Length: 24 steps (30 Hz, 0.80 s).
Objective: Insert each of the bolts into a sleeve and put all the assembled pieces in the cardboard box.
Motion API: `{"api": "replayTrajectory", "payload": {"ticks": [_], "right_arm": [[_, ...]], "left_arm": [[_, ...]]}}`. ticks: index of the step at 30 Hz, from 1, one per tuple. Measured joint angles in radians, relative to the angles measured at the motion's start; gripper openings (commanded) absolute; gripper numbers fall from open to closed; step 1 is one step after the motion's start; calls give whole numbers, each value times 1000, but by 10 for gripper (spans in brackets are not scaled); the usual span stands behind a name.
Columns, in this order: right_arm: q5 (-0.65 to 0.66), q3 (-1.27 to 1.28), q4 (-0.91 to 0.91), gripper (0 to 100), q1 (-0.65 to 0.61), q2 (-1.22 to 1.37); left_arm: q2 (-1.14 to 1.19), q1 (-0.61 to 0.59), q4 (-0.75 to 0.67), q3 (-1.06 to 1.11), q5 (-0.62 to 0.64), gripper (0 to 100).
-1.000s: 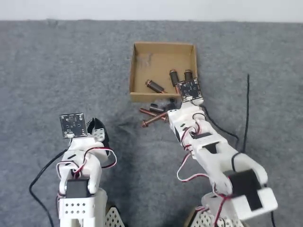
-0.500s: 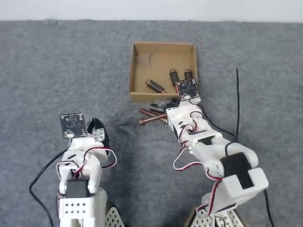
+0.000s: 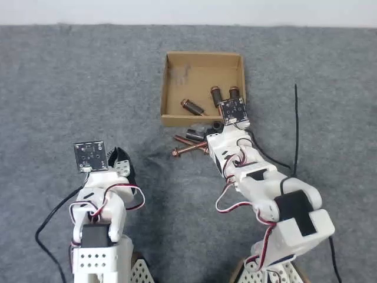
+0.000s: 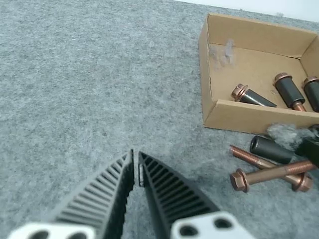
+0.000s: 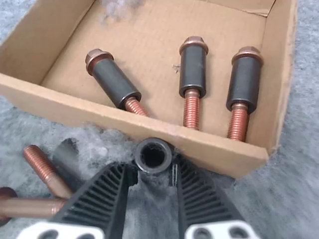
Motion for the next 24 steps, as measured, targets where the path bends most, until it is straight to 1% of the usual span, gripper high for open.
{"api": "replayTrajectory", "payload": {"ticks": [4,7,16,21,24], "right_arm": [[0,63,9,27,3,-104],[0,81,104,27,2,-198],[0,52,640,27,2,-488],[0,-2,922,32,2,-532],[0,-11,1053,32,2,-534]], "left_arm": [[0,2,0,0,0,11],[0,2,0,0,0,11],[0,2,0,0,0,11],[0,0,0,0,0,11],[0,0,0,0,0,11]]}}
